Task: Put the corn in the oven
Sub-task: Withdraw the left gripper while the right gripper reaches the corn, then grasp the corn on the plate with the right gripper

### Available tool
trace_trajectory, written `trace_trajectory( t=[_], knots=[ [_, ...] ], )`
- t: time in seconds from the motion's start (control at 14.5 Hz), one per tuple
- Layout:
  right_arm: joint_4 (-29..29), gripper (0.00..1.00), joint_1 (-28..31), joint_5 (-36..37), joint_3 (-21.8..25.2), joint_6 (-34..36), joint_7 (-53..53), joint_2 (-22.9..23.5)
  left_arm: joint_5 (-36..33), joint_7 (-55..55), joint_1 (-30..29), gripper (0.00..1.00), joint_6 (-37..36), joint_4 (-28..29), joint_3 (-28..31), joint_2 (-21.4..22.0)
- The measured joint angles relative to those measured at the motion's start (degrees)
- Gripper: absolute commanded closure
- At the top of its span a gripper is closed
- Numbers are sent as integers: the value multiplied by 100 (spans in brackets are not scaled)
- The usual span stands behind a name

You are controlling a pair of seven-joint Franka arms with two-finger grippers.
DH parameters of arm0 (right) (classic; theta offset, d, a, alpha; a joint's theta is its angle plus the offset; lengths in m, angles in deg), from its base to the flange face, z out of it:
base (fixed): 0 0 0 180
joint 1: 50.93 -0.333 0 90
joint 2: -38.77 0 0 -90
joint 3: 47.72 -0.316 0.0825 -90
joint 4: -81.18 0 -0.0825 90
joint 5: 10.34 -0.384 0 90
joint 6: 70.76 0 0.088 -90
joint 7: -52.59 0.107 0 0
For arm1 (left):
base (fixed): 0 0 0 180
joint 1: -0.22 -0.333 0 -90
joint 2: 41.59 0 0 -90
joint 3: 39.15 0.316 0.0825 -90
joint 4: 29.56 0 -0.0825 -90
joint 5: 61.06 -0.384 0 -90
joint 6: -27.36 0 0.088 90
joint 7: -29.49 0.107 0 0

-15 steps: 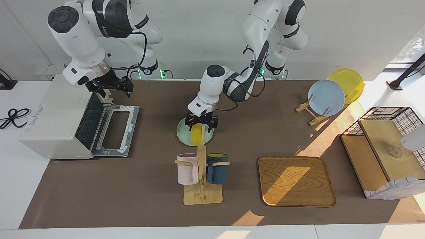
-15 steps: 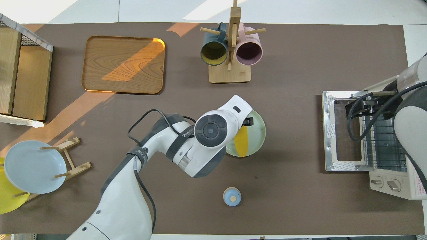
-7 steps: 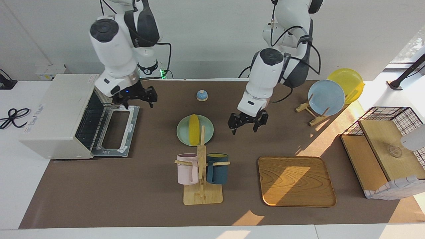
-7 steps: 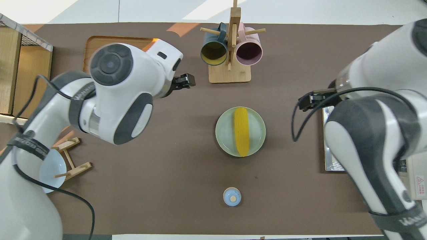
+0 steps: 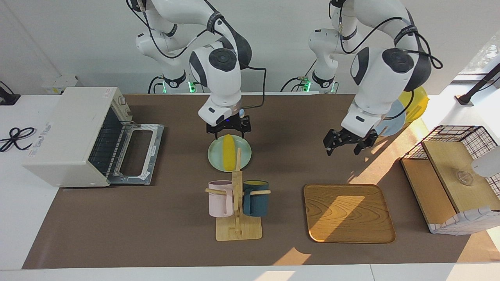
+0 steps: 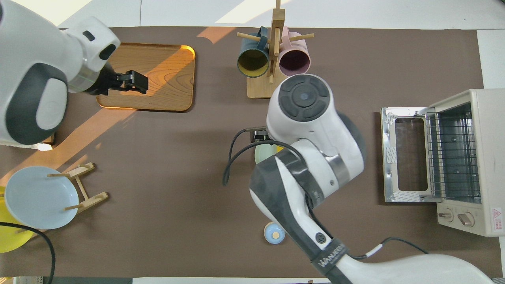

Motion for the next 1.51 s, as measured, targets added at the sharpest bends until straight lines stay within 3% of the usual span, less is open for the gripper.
trace_trajectory(
  t=[0.14, 0.34, 0.41, 0.69, 0.96, 1.31, 1.51],
  knots=[
    [78, 0, -338, 215, 4, -459, 352, 403, 0, 226, -200, 0, -484, 6, 3, 327],
    [77, 32, -502, 265, 8, -1013, 465, 815, 0, 255, -257, 0, -976, 173, 0, 726],
    [31, 47, -521, 265, 8, -1200, 465, 904, 0, 256, -255, 0, -1029, 312, -14, 838],
    [-357, 52, -520, 266, 20, -1477, 465, 988, 0, 261, -137, 0, -1040, 982, -83, 1162],
    [-669, 100, -520, 266, 20, -1596, 465, 925, 0, 261, -13, 0, -1046, 855, -34, 1173],
    [-601, 100, -497, 427, 47, -1230, 465, 755, 0, 261, -12, 0, -1066, 769, 0, 1171],
    [83, 100, -444, 912, 100, 4, 462, 730, 22, 260, -5, 0, -1053, 766, 0, 1169]
  ],
)
